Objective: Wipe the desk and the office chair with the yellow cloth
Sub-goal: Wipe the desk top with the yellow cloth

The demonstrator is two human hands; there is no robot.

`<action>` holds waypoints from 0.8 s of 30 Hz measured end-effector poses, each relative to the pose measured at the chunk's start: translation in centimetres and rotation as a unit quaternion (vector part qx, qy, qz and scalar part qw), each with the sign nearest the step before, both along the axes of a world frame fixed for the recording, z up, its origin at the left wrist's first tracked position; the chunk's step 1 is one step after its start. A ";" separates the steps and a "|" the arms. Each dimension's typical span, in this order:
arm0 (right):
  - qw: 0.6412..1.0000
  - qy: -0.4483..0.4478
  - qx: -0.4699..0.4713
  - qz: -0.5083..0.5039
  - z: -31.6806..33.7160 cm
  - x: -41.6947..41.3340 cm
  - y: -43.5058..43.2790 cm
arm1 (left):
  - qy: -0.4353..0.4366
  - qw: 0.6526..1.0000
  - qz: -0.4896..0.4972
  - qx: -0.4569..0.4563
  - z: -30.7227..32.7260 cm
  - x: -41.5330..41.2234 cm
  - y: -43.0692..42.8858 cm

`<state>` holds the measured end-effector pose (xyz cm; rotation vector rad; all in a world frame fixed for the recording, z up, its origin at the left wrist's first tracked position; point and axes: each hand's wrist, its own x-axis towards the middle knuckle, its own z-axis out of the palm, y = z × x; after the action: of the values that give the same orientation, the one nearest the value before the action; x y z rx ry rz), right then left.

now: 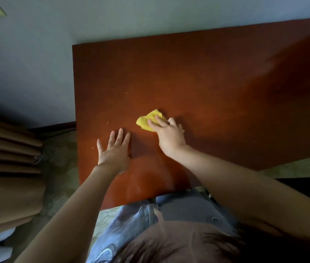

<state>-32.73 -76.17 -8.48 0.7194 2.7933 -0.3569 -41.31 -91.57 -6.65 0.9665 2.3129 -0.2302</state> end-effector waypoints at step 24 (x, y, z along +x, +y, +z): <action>0.928 -0.013 0.054 0.368 0.5 11.5 10.5 | 0.035 0.992 -0.119 -0.025 -0.5 0.7 1.5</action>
<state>-21.21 -65.71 -7.99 -0.3302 2.8152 -0.0435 -40.61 -90.04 -7.17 1.2267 2.2405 -0.4251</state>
